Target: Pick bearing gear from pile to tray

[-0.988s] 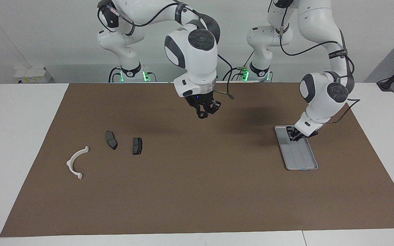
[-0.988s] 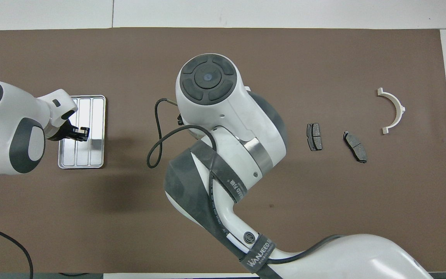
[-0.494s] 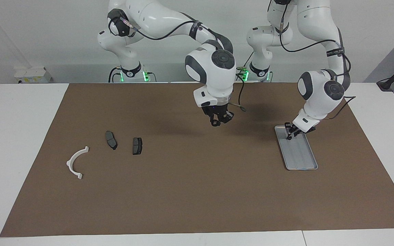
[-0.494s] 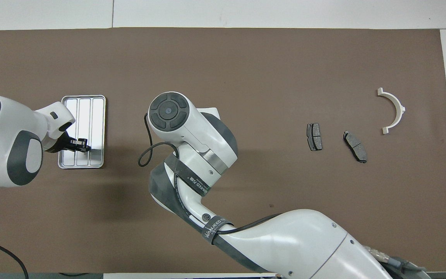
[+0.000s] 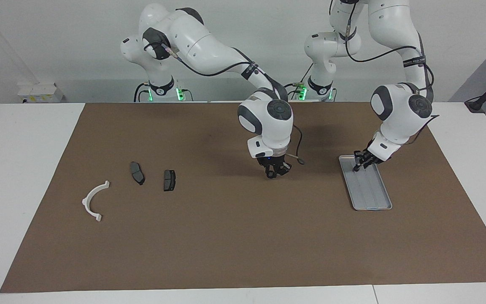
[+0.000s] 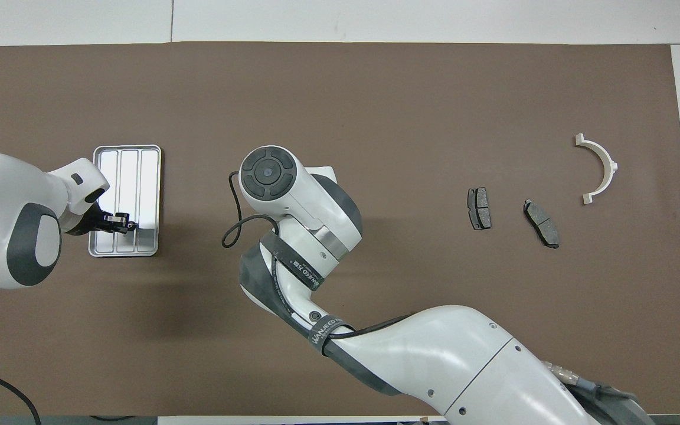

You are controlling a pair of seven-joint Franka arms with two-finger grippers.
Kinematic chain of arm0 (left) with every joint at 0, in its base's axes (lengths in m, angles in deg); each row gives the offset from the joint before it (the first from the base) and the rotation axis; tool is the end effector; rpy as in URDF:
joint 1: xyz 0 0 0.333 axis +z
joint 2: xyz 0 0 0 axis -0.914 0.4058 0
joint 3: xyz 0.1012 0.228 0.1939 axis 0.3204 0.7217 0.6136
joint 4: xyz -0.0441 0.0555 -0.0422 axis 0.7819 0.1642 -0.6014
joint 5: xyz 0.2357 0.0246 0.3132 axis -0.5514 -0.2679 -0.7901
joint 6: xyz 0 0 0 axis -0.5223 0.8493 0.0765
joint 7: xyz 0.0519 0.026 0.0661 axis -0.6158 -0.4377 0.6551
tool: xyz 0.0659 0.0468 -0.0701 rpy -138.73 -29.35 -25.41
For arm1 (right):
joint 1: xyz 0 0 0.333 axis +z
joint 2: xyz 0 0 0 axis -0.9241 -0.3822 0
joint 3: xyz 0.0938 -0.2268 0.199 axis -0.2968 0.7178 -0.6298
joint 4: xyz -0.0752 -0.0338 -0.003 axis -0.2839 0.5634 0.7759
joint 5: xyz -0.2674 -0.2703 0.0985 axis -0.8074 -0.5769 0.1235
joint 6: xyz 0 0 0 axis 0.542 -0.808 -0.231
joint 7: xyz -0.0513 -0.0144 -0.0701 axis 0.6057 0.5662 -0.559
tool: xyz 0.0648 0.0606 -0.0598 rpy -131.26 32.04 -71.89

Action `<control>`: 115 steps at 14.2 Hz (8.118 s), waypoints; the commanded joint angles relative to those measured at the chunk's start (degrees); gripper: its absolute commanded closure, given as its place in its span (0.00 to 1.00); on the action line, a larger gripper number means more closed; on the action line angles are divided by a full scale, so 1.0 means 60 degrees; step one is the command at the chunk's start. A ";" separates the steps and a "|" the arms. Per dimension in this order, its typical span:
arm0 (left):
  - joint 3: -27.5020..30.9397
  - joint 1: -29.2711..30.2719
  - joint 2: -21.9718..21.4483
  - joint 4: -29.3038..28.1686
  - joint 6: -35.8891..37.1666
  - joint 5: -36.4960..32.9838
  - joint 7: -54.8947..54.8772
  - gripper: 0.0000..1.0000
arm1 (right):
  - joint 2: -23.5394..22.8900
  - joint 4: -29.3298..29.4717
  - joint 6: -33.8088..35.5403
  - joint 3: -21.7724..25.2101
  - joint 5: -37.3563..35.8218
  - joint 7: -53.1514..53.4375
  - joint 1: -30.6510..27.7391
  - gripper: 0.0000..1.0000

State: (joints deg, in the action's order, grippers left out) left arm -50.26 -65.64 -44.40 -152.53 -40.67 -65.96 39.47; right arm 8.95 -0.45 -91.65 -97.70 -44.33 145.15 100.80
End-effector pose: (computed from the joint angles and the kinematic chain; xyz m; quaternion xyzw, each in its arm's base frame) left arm 0.5592 -0.0053 0.3476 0.9990 -0.0086 -0.0146 0.0403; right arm 0.5615 0.4854 0.3075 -0.9539 0.2992 0.0004 0.0226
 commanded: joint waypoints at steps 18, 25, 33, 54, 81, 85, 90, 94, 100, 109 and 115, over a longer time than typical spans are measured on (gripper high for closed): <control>0.0049 -0.1755 0.0320 0.0583 -0.0847 0.0166 0.4021 0.01 | 0.0686 0.0202 0.1270 -0.0083 -0.0508 -0.0376 -0.0839 0.00; 0.0079 -0.4124 0.1854 0.2351 -0.0467 -0.0520 0.7691 0.23 | 0.2591 0.0175 0.2793 -0.0113 0.0547 -0.5731 -0.3021 0.00; 0.0064 -0.5679 0.2591 0.2722 -0.0570 -0.0932 0.9765 0.25 | 0.3427 -0.0059 0.3659 -0.0083 0.0431 -1.2110 -0.5732 0.00; 0.0123 -0.5842 0.2664 0.2106 -0.1405 -0.1386 1.0088 0.40 | 0.7336 -0.1490 0.5479 0.1923 0.0591 -1.4047 -0.4987 0.00; 0.0430 -0.0554 0.1829 0.1579 -0.1081 -0.1184 0.1811 0.95 | 0.8056 -0.3370 0.4422 0.1953 0.1192 -1.3463 -0.5149 0.00; 0.0445 -0.0598 0.1814 0.0920 -0.2078 -0.0683 0.1884 0.95 | 0.8056 -0.3385 0.4422 0.1953 0.1192 -1.3226 -0.5148 0.00; 0.0445 -0.0583 0.1814 0.0906 -0.2122 -0.0683 0.1855 0.85 | 0.8056 -0.3385 0.4451 0.1953 0.1192 -1.3226 -0.5148 0.00; 0.0445 -0.0554 0.1742 0.1182 -0.1511 -0.0683 0.1840 0.00 | 0.8027 -0.3312 0.4451 0.1953 0.1177 -1.3226 -0.5148 0.00; 0.0503 -0.0378 0.0104 0.3116 0.2868 -0.0683 0.1855 0.00 | 0.8042 -0.3297 0.4480 0.1953 0.1177 -1.3226 -0.5148 0.00; 0.0518 -0.0335 -0.2302 0.3117 0.5905 -0.0683 0.1782 0.00 | 0.8071 -0.3326 0.4642 0.1938 0.1192 -1.3168 -0.5134 0.00; 0.0386 -0.0276 -0.2069 0.3146 0.5159 -0.0698 0.1767 0.00 | 0.8071 -0.3326 0.4597 0.1938 0.1192 -1.3197 -0.5148 0.00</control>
State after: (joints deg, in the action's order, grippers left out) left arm -47.35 -68.02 -57.42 -133.10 -7.37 -70.69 50.70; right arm 55.95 -18.93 -63.54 -85.96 -38.39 65.13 70.28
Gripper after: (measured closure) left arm 0.000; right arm 0.000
